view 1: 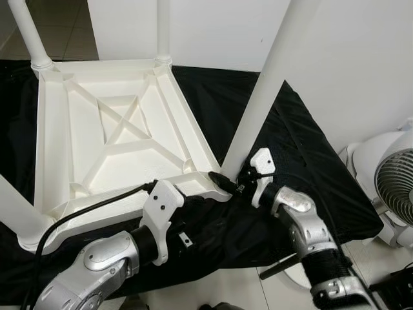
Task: Building children table
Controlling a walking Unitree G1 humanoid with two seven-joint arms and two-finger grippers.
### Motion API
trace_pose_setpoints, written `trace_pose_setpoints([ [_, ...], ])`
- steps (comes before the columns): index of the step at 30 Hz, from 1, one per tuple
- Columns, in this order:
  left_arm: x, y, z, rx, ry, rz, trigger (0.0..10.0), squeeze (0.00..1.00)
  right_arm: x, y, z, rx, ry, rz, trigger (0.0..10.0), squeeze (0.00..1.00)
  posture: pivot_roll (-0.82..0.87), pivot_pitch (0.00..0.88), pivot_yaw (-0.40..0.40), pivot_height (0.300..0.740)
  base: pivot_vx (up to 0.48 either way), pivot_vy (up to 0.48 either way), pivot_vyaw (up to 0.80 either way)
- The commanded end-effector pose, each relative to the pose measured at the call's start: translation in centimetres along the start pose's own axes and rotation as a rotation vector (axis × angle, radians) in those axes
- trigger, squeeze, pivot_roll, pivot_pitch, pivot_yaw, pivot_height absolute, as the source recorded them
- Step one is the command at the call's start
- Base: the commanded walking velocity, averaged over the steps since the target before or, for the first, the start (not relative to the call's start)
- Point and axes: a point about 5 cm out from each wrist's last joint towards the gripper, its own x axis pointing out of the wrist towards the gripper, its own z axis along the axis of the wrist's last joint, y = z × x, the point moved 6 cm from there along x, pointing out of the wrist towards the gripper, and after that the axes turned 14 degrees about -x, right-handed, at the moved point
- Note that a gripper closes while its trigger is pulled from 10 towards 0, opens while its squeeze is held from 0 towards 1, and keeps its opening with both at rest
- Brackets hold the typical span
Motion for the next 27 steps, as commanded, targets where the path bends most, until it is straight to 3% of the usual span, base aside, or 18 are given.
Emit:
trace_pose_setpoints([
  [1, 0.1, 0.1, -0.6, -0.008, 0.013, -0.001, 10.0, 0.00, -0.2, 0.4, -0.7, 0.013, 0.045, -0.033, 10.0, 0.00, 0.20, 0.065, -0.128, 0.740, 0.000, 0.000, 0.00],
  [8, 0.1, 0.6, -0.8, 0.000, 0.011, 0.029, 10.0, 0.00, 0.1, 0.7, -1.6, 0.121, 0.154, -0.310, 10.0, 0.00, 0.20, 0.064, -0.138, 0.740, 0.000, 0.000, 0.00],
  [11, 0.1, 0.6, -0.8, 0.001, 0.011, 0.030, 10.0, 0.00, 0.1, 0.7, -1.6, 0.128, 0.162, -0.324, 10.0, 0.00, 0.20, 0.064, -0.138, 0.740, 0.000, 0.000, 0.00],
  [15, 0.1, 1.0, -0.9, 0.009, 0.008, 0.052, 10.0, 0.00, 0.6, 0.9, -1.1, 0.154, 0.199, -0.436, 10.0, 0.00, 0.20, 0.065, -0.142, 0.740, 0.000, 0.000, 0.00],
  [19, 0.1, 1.1, -0.9, 0.011, 0.006, 0.057, 10.0, 0.00, 0.8, 0.9, -0.7, 0.151, 0.188, -0.447, 10.0, 0.00, 0.20, 0.065, -0.142, 0.740, 0.000, 0.000, 0.00],
  [20, 0.1, 1.3, -0.7, 0.014, 0.001, 0.063, 10.0, 0.00, 0.9, 0.6, 0.2, 0.149, 0.145, -0.432, 10.0, 1.00, 0.20, 0.066, -0.138, 0.740, 0.000, 0.000, 0.00],
  [27, 0.1, 1.7, -0.5, 0.024, -0.007, 0.077, 10.0, 0.00, 0.6, -0.1, 0.6, 0.125, 0.114, -0.375, 10.0, 1.00, 0.20, 0.066, -0.134, 0.740, 0.000, 0.000, 0.00],
])
